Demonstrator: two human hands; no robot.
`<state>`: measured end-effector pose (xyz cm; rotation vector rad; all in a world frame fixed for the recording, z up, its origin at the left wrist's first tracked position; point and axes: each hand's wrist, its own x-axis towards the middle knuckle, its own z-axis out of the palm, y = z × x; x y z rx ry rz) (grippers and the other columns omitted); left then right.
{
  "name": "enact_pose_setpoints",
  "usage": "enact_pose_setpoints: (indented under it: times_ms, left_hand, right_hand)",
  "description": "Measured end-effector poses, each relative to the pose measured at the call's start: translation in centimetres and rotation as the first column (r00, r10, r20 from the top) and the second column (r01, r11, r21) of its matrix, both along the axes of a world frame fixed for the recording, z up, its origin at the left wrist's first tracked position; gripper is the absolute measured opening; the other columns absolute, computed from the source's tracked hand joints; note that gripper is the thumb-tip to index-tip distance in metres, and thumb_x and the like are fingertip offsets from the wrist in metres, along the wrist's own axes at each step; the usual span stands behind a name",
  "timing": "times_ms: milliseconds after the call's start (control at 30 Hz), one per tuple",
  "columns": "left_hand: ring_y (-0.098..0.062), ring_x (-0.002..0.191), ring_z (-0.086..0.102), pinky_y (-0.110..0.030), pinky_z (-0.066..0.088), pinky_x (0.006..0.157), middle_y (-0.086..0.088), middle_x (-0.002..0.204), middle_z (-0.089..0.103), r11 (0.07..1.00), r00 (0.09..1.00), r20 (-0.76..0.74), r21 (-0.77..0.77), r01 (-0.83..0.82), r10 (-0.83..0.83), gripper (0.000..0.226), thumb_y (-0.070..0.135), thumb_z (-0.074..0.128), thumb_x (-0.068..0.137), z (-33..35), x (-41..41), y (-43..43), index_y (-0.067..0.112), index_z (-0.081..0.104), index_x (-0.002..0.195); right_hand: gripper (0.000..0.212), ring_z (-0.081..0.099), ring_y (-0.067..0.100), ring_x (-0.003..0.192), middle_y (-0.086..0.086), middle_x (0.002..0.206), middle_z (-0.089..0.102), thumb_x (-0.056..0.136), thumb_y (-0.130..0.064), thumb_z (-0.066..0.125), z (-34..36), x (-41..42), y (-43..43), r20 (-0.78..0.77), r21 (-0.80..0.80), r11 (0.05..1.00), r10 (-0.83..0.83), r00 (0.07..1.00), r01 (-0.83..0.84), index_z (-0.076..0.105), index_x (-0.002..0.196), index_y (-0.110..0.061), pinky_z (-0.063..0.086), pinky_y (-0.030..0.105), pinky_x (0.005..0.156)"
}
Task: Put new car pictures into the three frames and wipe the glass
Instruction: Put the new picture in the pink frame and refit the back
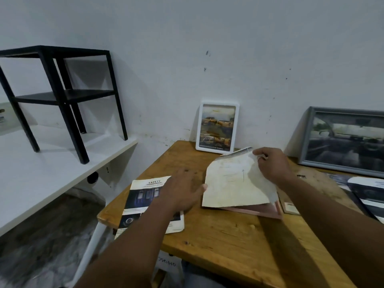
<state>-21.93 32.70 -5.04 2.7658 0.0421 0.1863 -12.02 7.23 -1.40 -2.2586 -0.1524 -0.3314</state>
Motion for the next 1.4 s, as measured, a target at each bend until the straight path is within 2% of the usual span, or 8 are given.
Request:
enact_pose_setpoints:
  times_ms: [267,400,533,700,933,1133,1267,1400]
  left_hand:
    - [-0.022,0.150,0.028,-0.045,0.026,0.120,0.007,0.167,0.025,0.998,0.995,-0.074,-0.020,0.065,-0.067,0.062,0.063,0.044,0.099,-1.9,3.2,-5.4,0.038,0.034,0.155]
    - [-0.021,0.152,0.025,-0.048,0.021,0.122,0.009,0.167,0.023,0.998,0.997,-0.053,0.026,0.058,-0.056,0.060,0.065,0.044,0.098,-2.1,3.9,-5.4,0.042,0.037,0.153]
    - [-0.023,0.154,0.020,-0.050,0.021,0.122,0.008,0.170,0.014,0.999,0.997,-0.065,-0.040,0.026,-0.029,0.064,0.069,0.047,0.095,-2.4,4.3,-4.7,0.044,0.037,0.153]
    - [-0.022,0.155,0.016,-0.049,0.020,0.123,0.010,0.170,0.009,0.995,0.995,-0.094,-0.099,0.032,-0.041,0.063,0.064,0.050,0.096,-3.2,4.5,-5.0,0.042,0.035,0.153]
    - [-0.018,0.152,0.025,-0.047,0.025,0.122,0.011,0.167,0.022,0.982,0.999,-0.051,-0.189,-0.007,-0.003,0.061,0.062,0.053,0.096,-3.7,4.4,-5.4,0.039,0.041,0.151]
    - [-0.023,0.157,0.009,-0.050,0.016,0.124,0.007,0.171,0.000,0.999,0.987,-0.153,-0.006,0.043,-0.043,0.073,0.064,0.037,0.100,-3.5,4.2,-5.6,0.033,0.015,0.162]
    - [-0.026,0.158,0.000,-0.048,0.008,0.125,0.006,0.171,-0.011,0.997,0.973,-0.221,0.014,0.075,-0.070,0.073,0.061,0.030,0.104,-2.9,4.1,-5.8,0.030,0.004,0.164]
    - [-0.023,0.157,0.004,-0.044,0.010,0.125,0.006,0.171,0.001,0.993,0.977,-0.197,-0.106,0.059,-0.079,0.066,0.050,0.037,0.107,-2.4,4.3,-6.2,0.028,0.012,0.163]
  right_hand:
    - [0.042,0.049,0.028,0.128,0.009,0.144,0.052,0.098,-0.027,0.059,-3.7,1.3,-3.8,-0.138,-0.215,0.976,-0.043,0.989,0.012,0.055,0.139,-0.019,0.044,0.041,0.102]
    - [0.062,0.013,0.033,0.151,0.004,0.166,0.016,0.094,-0.059,0.051,-5.2,0.8,-2.9,-0.186,-0.508,0.859,-0.033,0.982,-0.068,0.039,0.149,-0.035,0.018,0.054,0.118]
    - [0.063,-0.016,0.033,0.152,0.005,0.167,-0.013,0.096,-0.068,0.033,-6.2,0.0,-1.4,-0.212,-0.585,0.799,0.014,0.977,-0.138,0.030,0.152,-0.039,-0.001,0.060,0.118]
    - [0.057,0.003,0.029,0.153,0.005,0.167,0.012,0.100,-0.062,0.026,-6.4,-0.6,-0.5,-0.206,-0.558,0.802,0.115,0.972,-0.213,0.033,0.150,-0.036,0.007,0.057,0.119]
    - [0.058,0.032,0.028,0.143,0.010,0.154,0.040,0.099,-0.059,0.032,-6.8,-1.2,-1.1,-0.088,-0.563,0.826,-0.021,0.996,-0.032,0.044,0.142,-0.022,0.028,0.050,0.116]
    - [0.068,-0.002,0.032,0.154,0.014,0.165,0.016,0.098,-0.064,0.010,-7.0,-1.6,-0.4,-0.199,-0.665,0.737,-0.020,0.980,-0.120,0.021,0.154,-0.026,-0.007,0.066,0.115]
    - [0.069,-0.012,0.035,0.152,0.010,0.167,0.006,0.096,-0.066,0.007,-6.9,-1.6,-0.5,-0.221,-0.674,0.728,-0.033,0.975,-0.128,0.013,0.156,-0.031,-0.010,0.069,0.114]
    - [0.062,-0.008,0.031,0.153,0.004,0.167,0.004,0.100,-0.062,0.017,-6.1,-1.8,-1.7,-0.198,-0.539,0.839,-0.042,0.979,-0.073,0.020,0.155,-0.032,-0.001,0.066,0.116]
